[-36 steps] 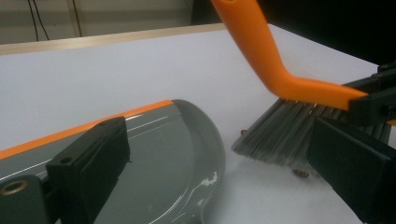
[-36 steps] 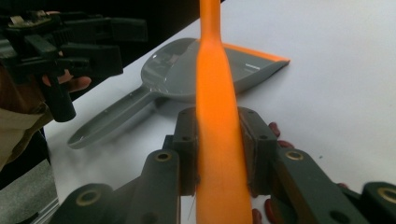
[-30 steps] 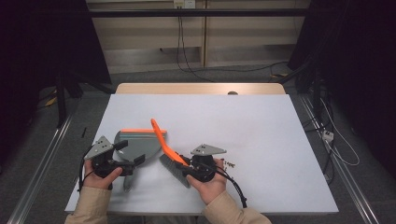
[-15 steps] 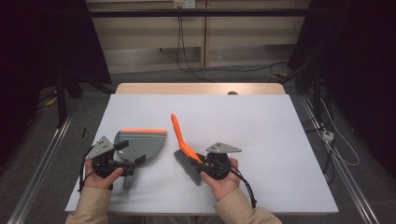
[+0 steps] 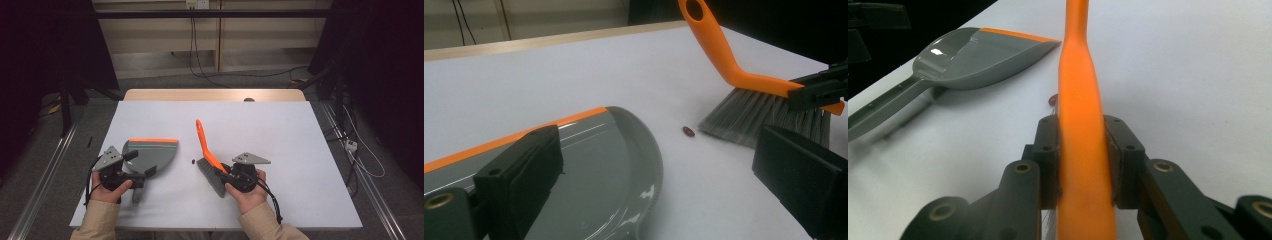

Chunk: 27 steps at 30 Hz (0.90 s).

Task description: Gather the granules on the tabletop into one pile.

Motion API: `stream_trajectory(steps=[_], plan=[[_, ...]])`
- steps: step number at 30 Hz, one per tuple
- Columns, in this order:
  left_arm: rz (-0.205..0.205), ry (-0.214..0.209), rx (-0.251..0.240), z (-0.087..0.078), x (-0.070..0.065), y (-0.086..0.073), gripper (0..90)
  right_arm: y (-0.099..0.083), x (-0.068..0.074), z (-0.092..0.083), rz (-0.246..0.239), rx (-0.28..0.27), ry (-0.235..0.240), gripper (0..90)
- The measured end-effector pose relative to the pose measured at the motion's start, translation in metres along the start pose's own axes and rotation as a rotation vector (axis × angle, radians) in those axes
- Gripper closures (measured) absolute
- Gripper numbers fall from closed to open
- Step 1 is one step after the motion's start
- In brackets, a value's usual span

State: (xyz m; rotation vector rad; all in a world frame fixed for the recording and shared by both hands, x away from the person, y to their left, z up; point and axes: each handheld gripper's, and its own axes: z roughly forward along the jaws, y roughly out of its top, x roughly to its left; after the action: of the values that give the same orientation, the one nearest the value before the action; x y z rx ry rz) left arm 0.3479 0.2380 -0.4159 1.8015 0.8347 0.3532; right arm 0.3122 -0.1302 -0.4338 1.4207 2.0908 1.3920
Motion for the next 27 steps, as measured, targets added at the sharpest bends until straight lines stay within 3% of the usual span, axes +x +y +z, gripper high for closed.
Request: stream_trajectory(steps=[11, 20, 27], plan=[[0.006, 0.000, 0.005, 0.001, 0.000, 0.000, 5.7, -0.001, -0.011, -0.010, -0.006, -0.013, -0.039, 71.4], [0.004, -0.004, 0.009, 0.003, -0.001, 0.000, 5.7, 0.011, -0.011, -0.013, 0.023, -0.060, -0.003, 71.6], [-0.001, -0.003, 0.004, 0.002, 0.000, 0.000, 5.7, 0.030, 0.004, 0.011, 0.015, -0.069, 0.021, 71.5]])
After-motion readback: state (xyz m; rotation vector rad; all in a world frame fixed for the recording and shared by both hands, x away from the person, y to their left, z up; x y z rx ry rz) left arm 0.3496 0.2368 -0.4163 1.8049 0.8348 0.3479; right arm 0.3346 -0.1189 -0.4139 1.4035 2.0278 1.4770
